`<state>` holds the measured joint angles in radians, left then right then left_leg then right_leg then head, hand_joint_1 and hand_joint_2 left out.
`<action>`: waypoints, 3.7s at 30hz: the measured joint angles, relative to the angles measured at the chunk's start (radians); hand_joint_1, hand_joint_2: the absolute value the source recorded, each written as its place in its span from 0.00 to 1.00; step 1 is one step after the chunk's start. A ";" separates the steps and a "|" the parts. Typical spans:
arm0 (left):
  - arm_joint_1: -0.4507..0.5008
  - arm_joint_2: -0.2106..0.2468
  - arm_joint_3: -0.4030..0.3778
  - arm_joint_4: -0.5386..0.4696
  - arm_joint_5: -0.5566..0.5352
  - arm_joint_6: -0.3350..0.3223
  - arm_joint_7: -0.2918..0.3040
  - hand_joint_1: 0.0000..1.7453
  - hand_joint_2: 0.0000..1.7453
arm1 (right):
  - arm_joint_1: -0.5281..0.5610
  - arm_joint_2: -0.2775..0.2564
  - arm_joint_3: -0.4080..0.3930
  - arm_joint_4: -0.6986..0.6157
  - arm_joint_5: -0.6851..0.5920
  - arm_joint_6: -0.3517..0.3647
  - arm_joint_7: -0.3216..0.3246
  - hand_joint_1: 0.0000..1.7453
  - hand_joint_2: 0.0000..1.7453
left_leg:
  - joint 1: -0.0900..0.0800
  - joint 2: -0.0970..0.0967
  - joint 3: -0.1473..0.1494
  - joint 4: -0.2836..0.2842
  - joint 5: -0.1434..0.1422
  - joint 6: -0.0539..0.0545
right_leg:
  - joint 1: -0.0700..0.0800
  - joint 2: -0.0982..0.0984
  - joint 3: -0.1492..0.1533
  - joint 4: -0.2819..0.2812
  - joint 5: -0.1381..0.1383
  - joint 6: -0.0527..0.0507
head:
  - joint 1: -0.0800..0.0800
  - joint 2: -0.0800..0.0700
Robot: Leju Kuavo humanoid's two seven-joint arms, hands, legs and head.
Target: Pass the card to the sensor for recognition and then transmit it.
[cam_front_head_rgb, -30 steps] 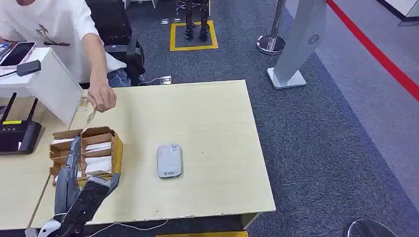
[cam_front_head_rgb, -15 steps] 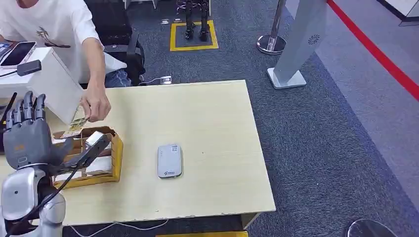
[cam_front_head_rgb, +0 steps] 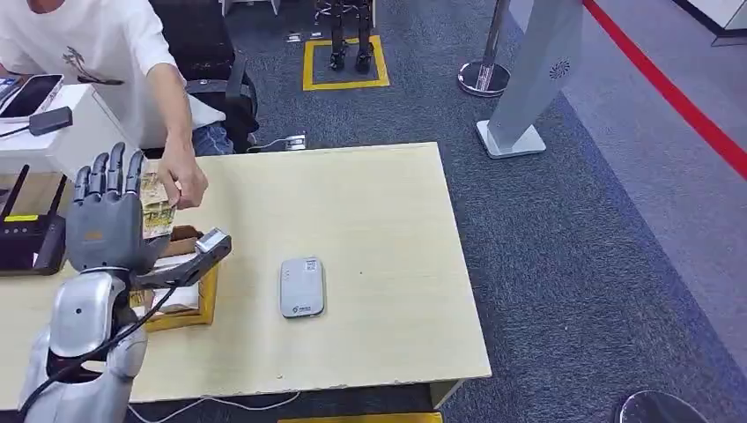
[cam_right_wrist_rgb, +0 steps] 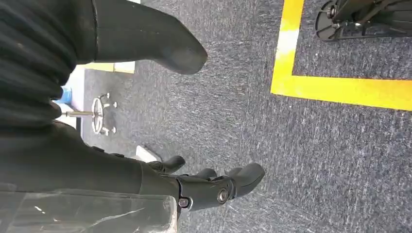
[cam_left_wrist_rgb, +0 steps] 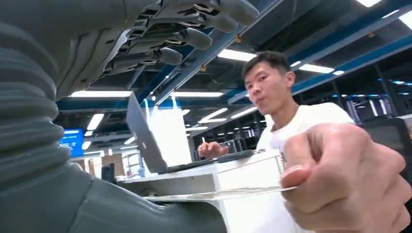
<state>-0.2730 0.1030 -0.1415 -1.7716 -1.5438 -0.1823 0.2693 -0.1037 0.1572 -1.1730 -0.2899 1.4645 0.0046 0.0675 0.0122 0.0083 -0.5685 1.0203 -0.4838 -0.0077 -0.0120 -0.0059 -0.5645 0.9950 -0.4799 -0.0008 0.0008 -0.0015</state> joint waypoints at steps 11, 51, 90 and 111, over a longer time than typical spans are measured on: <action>-0.004 -0.012 -0.006 0.027 0.000 0.001 -0.051 1.00 1.00 | 0.000 0.000 0.001 0.003 0.002 0.000 0.000 0.00 1.00 | 0.000 0.000 0.000 0.000 0.000 0.000 | 0.000 0.000 0.000 0.000 0.000 0.000 | 0.000 0.000; 0.013 -0.256 -0.099 0.228 0.000 0.089 -0.170 1.00 1.00 | 0.000 0.000 0.016 0.006 0.019 -0.002 -0.012 0.00 1.00 | -0.001 0.000 -0.001 0.000 -0.001 0.001 | 0.000 0.000 0.000 0.000 0.000 0.000 | 0.000 0.000; 0.079 -0.291 -0.139 0.383 0.000 0.152 -0.065 1.00 1.00 | 0.001 0.000 0.024 0.006 0.037 -0.006 0.018 0.00 1.00 | -0.001 0.000 -0.001 0.000 -0.001 0.001 | 0.000 0.000 0.000 0.000 0.000 0.000 | 0.000 0.000; 0.077 -0.315 -0.135 0.493 0.000 0.207 -0.101 1.00 1.00 | 0.001 0.000 0.025 0.006 0.052 -0.002 0.014 0.00 1.00 | -0.001 0.000 -0.001 0.000 -0.001 0.001 | 0.000 0.000 0.000 0.000 0.000 0.000 | 0.000 0.000</action>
<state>-0.1963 -0.2117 -0.2766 -1.2787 -1.5438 0.0248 0.1678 -0.1028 0.1572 -1.1479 -0.2834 1.5167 0.0027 0.0820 0.0116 0.0079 -0.5693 1.0204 -0.4846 -0.0067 -0.0124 -0.0063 -0.5646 0.9946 -0.4800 -0.0006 0.0008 -0.0015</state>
